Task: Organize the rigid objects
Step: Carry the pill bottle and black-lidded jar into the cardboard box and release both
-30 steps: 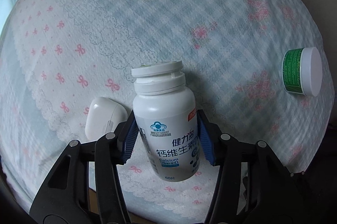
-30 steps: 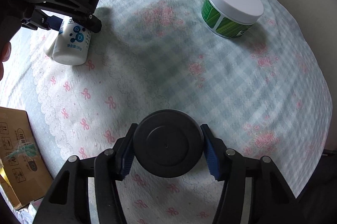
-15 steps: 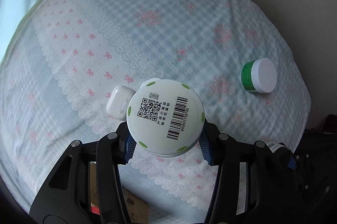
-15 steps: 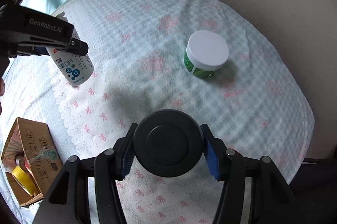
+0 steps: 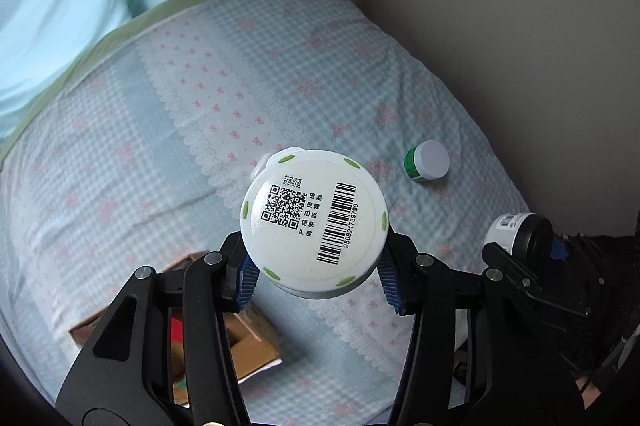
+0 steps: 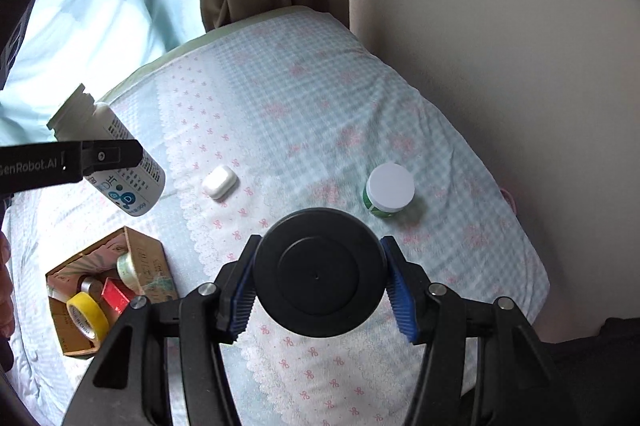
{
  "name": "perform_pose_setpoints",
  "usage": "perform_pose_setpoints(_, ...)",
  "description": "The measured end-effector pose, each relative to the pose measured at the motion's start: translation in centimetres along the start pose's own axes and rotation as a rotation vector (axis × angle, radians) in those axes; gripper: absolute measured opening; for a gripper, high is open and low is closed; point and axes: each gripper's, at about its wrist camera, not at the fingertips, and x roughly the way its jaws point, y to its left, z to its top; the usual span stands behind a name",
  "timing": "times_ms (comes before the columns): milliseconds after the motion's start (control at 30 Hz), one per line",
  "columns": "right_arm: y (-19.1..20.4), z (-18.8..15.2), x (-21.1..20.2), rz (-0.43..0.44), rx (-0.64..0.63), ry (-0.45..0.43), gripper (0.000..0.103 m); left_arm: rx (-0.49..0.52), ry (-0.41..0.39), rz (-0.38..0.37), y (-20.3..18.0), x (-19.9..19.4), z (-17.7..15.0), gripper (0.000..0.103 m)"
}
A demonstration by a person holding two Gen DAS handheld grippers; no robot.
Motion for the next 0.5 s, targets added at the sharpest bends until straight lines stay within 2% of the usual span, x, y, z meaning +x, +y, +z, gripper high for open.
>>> perform_pose_setpoints(200, 4.2, 0.3, -3.5, 0.065, -0.077, -0.009, 0.053, -0.085, -0.064, 0.038, 5.2, -6.3, -4.7, 0.046)
perform_pose_setpoints(500, 13.1, -0.3, -5.2, 0.18, -0.173, 0.028, 0.053, -0.277, -0.079, 0.109, 15.4, -10.9, -12.8, 0.046)
